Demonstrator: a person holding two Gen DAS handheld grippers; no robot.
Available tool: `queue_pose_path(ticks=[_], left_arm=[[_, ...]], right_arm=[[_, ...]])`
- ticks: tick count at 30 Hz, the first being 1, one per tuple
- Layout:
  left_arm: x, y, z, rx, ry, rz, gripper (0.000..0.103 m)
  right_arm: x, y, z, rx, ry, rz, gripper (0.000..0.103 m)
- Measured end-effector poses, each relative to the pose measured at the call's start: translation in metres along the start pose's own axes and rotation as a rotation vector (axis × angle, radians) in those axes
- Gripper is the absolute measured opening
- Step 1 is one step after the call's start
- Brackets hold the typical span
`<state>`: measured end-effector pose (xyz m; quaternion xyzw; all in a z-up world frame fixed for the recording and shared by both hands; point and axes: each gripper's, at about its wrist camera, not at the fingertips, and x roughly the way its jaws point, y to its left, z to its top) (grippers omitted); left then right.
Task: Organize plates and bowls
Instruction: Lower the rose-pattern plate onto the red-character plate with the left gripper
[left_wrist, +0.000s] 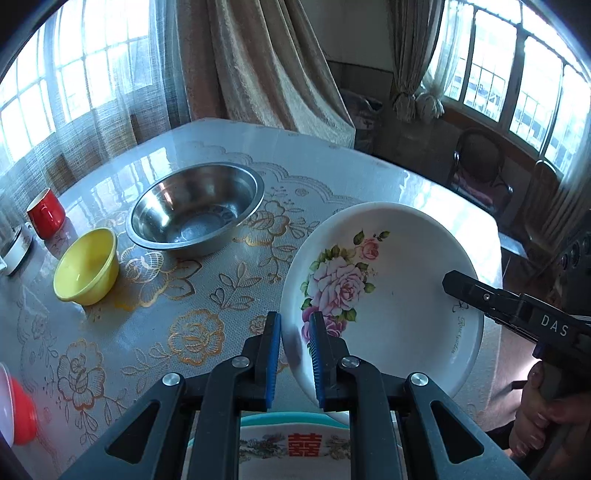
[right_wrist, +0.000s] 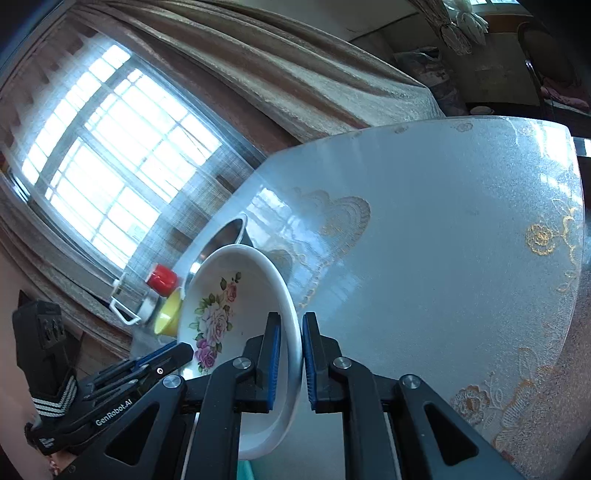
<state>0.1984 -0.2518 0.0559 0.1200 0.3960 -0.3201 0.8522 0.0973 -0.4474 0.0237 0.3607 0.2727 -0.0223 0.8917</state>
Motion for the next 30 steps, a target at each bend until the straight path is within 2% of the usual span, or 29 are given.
queue_pose_path(ticks=[8,14,21,30], left_arm=[[-0.033,0.017,-0.016,-0.091,-0.054,-0.035,0.016],[-0.060,0.035,-0.038,-0.161,-0.096,-0.039,0.016],[-0.082,0.059,-0.080,-0.251,-0.095,-0.045,0.016],[-0.099,0.074,-0.137,-0.334,-0.068,-0.004,0.016]], right_arm=[[-0.020,0.024,-0.001,-0.012,-0.012,0.081,0.012],[-0.026,0.051,-0.009,-0.074,0.000,0.124,0.012],[-0.018,0.064,-0.033,-0.089,0.075,0.157,0.012],[-0.006,0.076,-0.078,-0.103,0.188,0.172,0.012]])
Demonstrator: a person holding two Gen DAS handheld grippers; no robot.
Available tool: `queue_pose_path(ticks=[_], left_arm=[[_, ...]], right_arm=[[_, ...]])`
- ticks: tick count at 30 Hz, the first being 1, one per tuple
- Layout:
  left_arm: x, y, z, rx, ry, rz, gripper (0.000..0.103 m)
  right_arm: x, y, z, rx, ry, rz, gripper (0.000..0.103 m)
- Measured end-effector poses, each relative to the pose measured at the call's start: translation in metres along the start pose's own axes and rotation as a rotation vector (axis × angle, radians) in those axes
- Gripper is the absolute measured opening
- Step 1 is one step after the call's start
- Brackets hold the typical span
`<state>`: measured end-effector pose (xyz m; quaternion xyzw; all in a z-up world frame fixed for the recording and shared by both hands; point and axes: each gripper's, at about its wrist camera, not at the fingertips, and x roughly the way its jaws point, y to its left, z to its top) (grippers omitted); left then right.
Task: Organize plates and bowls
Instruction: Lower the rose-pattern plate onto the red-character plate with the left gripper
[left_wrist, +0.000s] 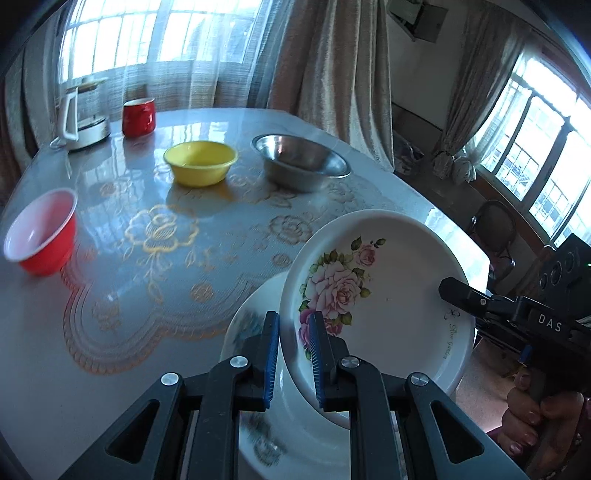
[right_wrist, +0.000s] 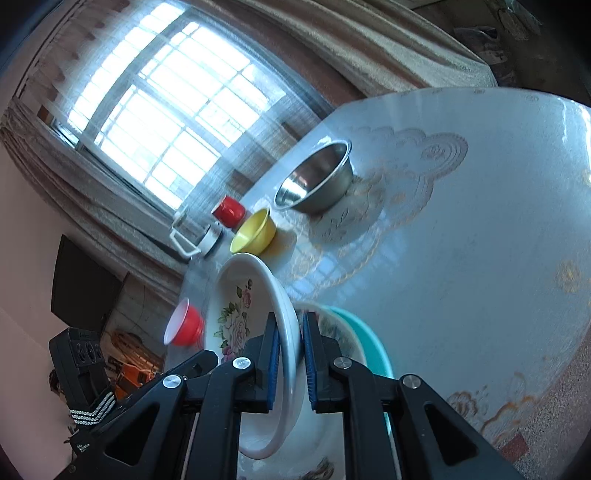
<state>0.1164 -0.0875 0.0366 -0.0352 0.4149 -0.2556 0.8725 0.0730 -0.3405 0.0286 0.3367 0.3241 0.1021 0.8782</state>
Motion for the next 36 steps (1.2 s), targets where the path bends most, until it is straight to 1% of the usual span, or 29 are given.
queue_pose_path(ticks=[5,8,9,16,20,28,33,35,36], left_arm=[[-0.002,0.005,-0.014,-0.003,0.015,0.035,0.016],[-0.004,0.006,-0.019,-0.005,0.015,0.038,0.016],[-0.004,0.006,-0.020,-0.003,0.011,0.039,0.016],[-0.007,-0.001,-0.026,0.023,0.000,0.073,0.017],[-0.003,-0.001,-0.031,0.023,0.012,0.087,0.016],[-0.001,-0.007,-0.031,0.035,0.010,0.116,0.017],[0.000,-0.009,-0.033,0.035,0.011,0.120,0.017],[0.001,-0.010,-0.033,0.031,0.014,0.121,0.017],[0.001,-0.010,-0.033,0.031,0.014,0.123,0.017]], right_arm=[[0.010,-0.001,-0.014,0.015,0.055,-0.005,0.012],[0.015,-0.002,-0.020,0.024,0.079,-0.027,0.013],[0.016,-0.002,-0.020,0.027,0.085,-0.029,0.015],[0.017,-0.001,-0.029,0.014,0.116,-0.074,0.015],[0.019,0.002,-0.032,-0.017,0.124,-0.115,0.015],[0.023,0.010,-0.033,-0.081,0.136,-0.190,0.018],[0.023,0.012,-0.032,-0.096,0.137,-0.212,0.018],[0.023,0.016,-0.032,-0.118,0.142,-0.232,0.020],[0.023,0.018,-0.031,-0.131,0.143,-0.237,0.023]])
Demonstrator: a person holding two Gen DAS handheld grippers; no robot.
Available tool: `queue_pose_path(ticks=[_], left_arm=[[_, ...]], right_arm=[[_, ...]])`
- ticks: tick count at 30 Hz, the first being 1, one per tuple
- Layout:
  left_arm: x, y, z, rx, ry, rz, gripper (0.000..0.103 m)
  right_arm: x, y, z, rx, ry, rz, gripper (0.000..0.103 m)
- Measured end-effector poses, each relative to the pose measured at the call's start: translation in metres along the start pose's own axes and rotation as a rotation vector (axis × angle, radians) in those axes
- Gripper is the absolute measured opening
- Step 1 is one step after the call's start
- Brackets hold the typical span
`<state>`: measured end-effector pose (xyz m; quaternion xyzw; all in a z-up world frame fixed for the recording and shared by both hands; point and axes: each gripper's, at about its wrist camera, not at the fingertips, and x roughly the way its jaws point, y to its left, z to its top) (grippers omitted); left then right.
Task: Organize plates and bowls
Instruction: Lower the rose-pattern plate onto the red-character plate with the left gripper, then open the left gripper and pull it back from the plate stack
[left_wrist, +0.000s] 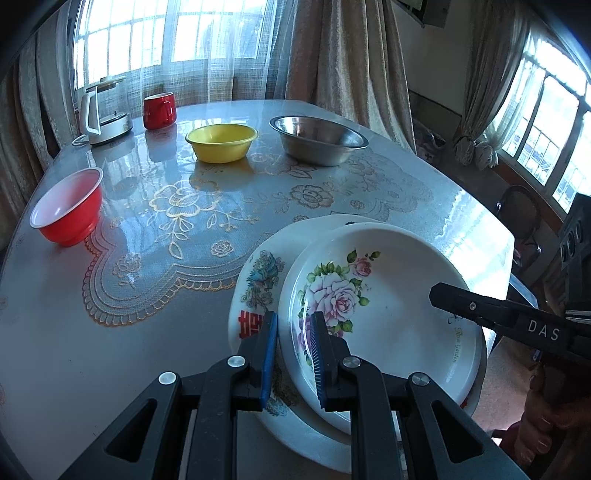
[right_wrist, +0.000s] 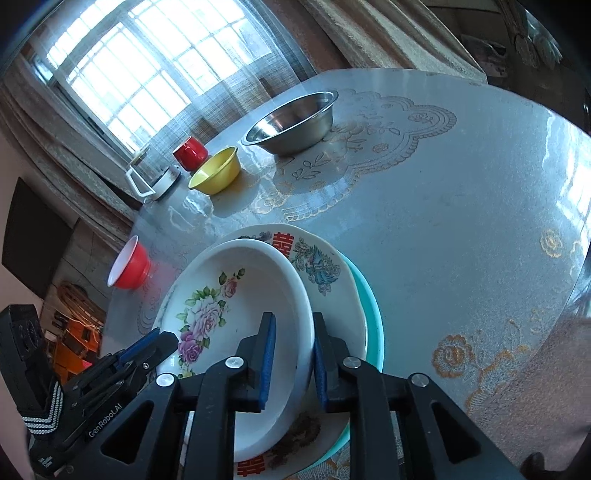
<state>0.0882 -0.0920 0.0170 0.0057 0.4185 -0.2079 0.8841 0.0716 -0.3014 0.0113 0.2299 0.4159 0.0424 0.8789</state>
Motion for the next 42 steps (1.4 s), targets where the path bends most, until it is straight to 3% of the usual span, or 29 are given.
queue_pose_path(ticks=[8,15,20,24,35,42], left_arm=[[-0.003,0.000,0.002,-0.009,0.007,-0.008,0.017],[-0.003,-0.001,0.000,0.006,-0.003,0.021,0.017],[-0.003,-0.001,0.000,0.003,0.000,0.024,0.017],[-0.004,0.000,-0.001,-0.003,-0.001,0.026,0.017],[-0.008,0.005,0.003,-0.040,0.015,0.009,0.021],[-0.016,0.007,0.008,-0.053,-0.001,0.011,0.043]], right_arm=[[-0.003,0.013,0.002,-0.076,-0.007,-0.089,0.026],[-0.002,0.016,0.001,-0.102,-0.003,-0.107,0.027],[0.003,0.034,-0.001,-0.243,0.003,-0.208,0.029],[0.001,0.035,-0.002,-0.268,-0.017,-0.245,0.029],[-0.001,0.029,-0.001,-0.217,-0.009,-0.190,0.029],[-0.006,0.026,0.001,-0.182,-0.033,-0.145,0.029]])
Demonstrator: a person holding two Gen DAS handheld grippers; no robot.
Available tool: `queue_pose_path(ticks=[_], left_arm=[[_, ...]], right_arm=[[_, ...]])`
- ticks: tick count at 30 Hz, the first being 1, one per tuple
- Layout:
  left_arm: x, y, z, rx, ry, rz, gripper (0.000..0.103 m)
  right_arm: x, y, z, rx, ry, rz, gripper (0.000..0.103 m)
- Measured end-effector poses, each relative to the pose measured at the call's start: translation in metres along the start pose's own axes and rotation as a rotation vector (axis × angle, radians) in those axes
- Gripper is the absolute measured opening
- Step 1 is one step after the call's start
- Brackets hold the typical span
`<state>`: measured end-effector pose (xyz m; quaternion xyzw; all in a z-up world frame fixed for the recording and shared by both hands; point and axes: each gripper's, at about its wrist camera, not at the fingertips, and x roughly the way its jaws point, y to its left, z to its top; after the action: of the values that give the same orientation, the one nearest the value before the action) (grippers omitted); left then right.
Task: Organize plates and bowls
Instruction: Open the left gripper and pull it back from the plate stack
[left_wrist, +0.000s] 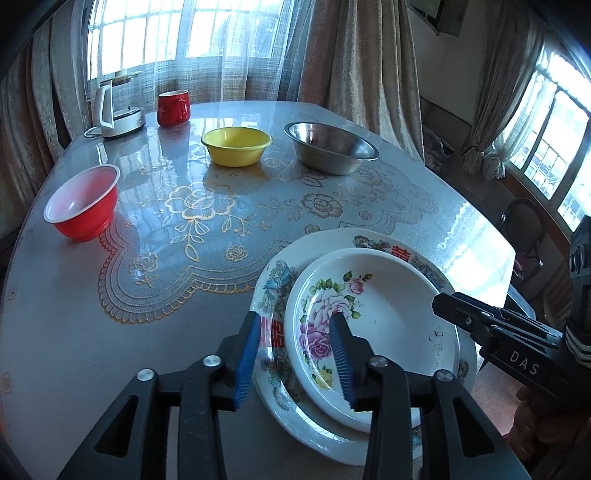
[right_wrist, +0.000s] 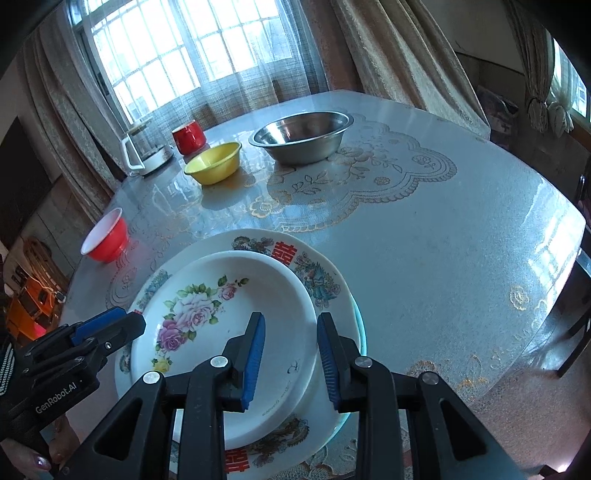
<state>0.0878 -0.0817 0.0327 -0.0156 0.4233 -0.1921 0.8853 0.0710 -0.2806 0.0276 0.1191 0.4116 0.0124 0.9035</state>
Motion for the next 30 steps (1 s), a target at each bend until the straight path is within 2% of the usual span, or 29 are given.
queue_pose_path(ticks=[7,17,21,30], left_arm=[[-0.007,0.004,0.009,-0.008,-0.028,0.038,0.066],[-0.006,0.009,0.027,0.018,-0.052,0.150,0.080],[-0.002,0.010,0.037,0.030,-0.060,0.166,0.086],[0.019,0.012,0.065,0.050,-0.039,0.220,0.091]], right_arm=[[-0.009,-0.001,0.005,0.033,-0.041,0.049,0.029],[-0.002,-0.004,0.010,0.073,-0.037,0.068,0.030],[0.002,-0.005,0.017,0.081,-0.034,0.056,0.038],[0.013,-0.019,0.042,0.115,-0.032,0.020,0.041]])
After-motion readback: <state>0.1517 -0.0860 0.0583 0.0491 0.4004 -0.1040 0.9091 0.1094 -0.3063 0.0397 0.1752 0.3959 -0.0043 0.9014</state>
